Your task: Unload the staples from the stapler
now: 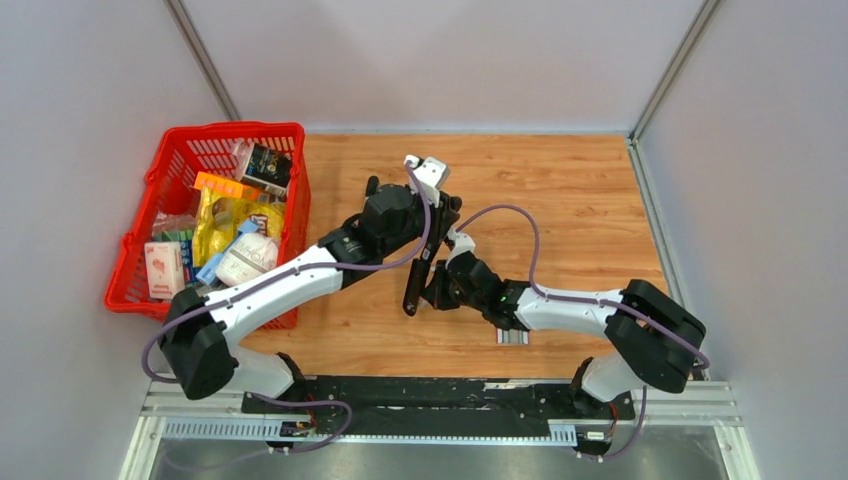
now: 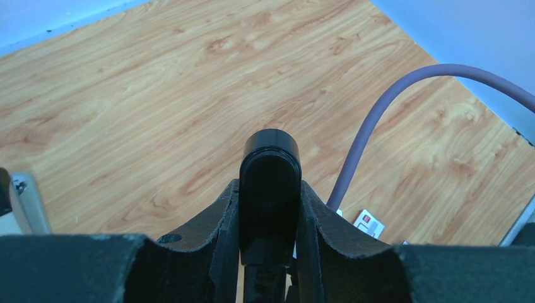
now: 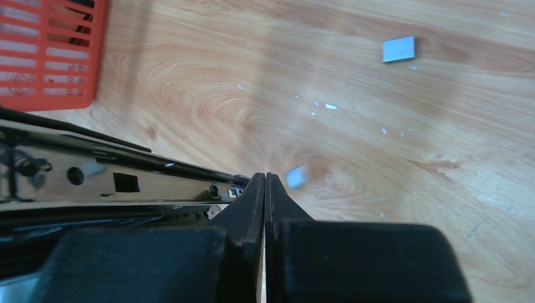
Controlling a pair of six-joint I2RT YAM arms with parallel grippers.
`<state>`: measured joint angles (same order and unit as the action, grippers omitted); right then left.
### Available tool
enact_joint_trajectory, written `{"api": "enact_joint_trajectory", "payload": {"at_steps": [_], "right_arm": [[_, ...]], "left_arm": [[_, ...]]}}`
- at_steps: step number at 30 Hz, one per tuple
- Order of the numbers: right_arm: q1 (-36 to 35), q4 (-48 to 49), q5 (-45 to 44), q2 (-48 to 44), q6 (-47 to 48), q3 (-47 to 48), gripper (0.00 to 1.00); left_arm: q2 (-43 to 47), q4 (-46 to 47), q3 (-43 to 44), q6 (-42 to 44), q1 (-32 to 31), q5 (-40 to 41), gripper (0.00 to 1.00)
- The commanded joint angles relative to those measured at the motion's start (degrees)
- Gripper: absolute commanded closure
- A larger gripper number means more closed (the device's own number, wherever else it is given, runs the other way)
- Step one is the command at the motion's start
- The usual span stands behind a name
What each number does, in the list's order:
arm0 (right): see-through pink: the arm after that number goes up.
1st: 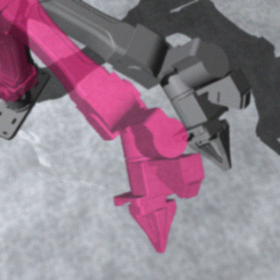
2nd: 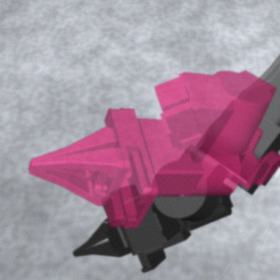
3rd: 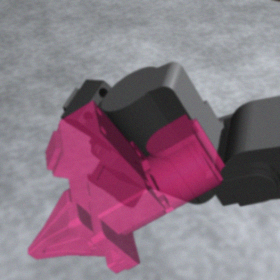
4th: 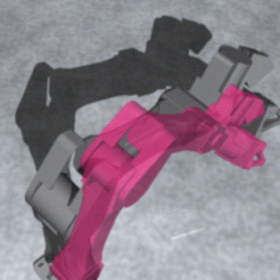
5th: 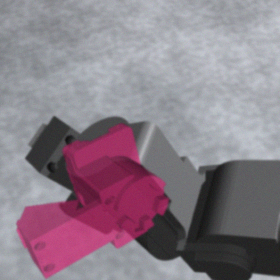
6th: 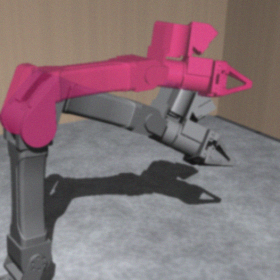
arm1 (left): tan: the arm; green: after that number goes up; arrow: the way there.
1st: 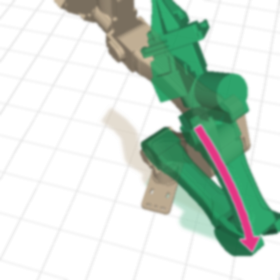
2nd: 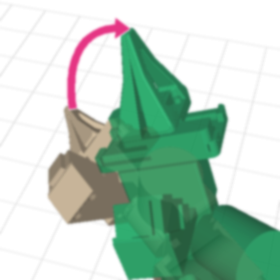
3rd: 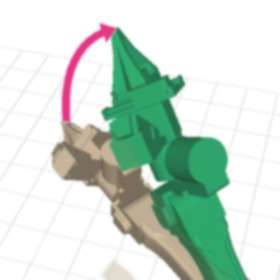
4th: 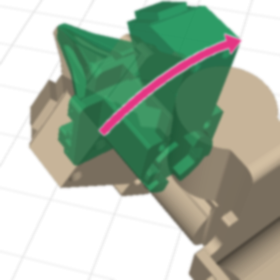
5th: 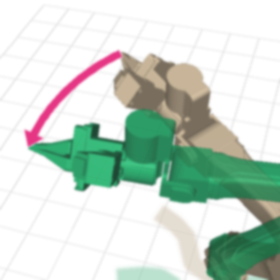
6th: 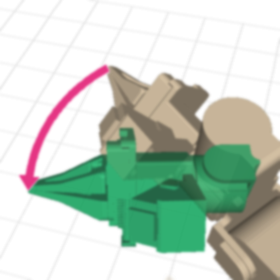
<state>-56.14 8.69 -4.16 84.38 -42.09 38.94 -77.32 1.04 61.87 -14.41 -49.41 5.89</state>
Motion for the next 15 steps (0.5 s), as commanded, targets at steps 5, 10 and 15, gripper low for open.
{"api": "enact_joint_trajectory", "payload": {"at_steps": [5,10,15], "right_arm": [[1.8,7.0,0.3,0.4,0.7,-1.8,1.00],[2.3,4.8,-1.7,-1.1,2.0,-1.8,1.00],[2.4,0.1,-5.3,-3.5,4.0,-0.5,1.00]], "left_arm": [[-4.2,2.8,5.0,0.6,0.1,-3.5,1.00],[-3.5,1.9,4.4,0.7,0.1,-3.5,1.00],[-0.7,0.3,3.8,1.0,0.1,-3.5,1.00]]}}
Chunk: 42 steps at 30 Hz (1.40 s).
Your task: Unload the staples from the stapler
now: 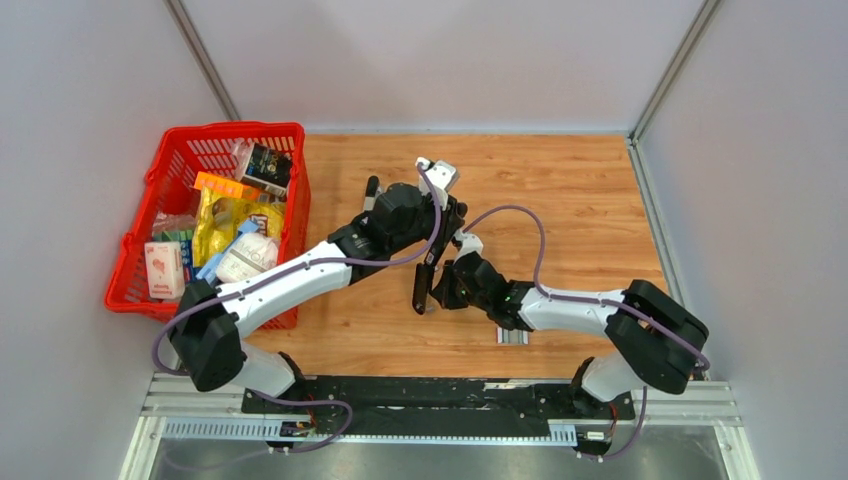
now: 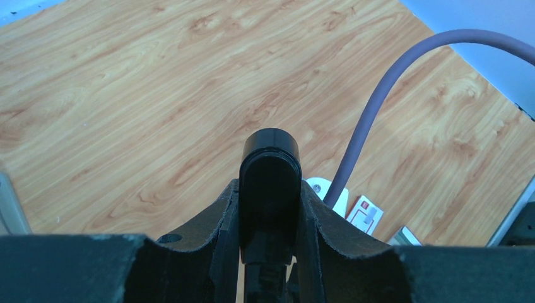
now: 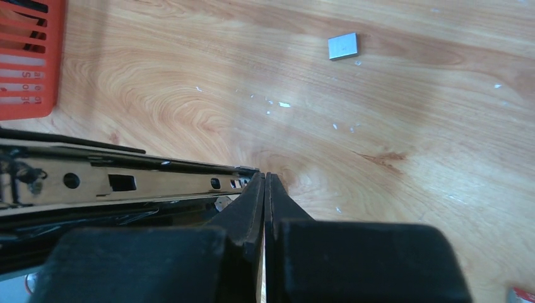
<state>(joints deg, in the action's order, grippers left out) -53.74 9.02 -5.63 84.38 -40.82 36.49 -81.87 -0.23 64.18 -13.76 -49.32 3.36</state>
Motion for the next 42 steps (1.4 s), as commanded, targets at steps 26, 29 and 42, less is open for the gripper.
{"api": "enact_joint_trajectory", "payload": {"at_steps": [26,29,42], "right_arm": [[-1.0,-10.3,-0.2,-16.4,0.7,1.7,1.00],[-2.0,-9.5,0.4,-14.2,0.4,3.0,1.00],[-2.1,-3.8,-3.6,-8.6,3.1,8.3,1.00]], "left_arm": [[25.6,-2.2,-2.2,2.5,0.0,4.9,1.00],[26.6,-1.8,-2.8,1.0,0.0,4.1,1.00],[31.5,-0.9,-6.6,-9.2,0.0,1.7,1.00]]}}
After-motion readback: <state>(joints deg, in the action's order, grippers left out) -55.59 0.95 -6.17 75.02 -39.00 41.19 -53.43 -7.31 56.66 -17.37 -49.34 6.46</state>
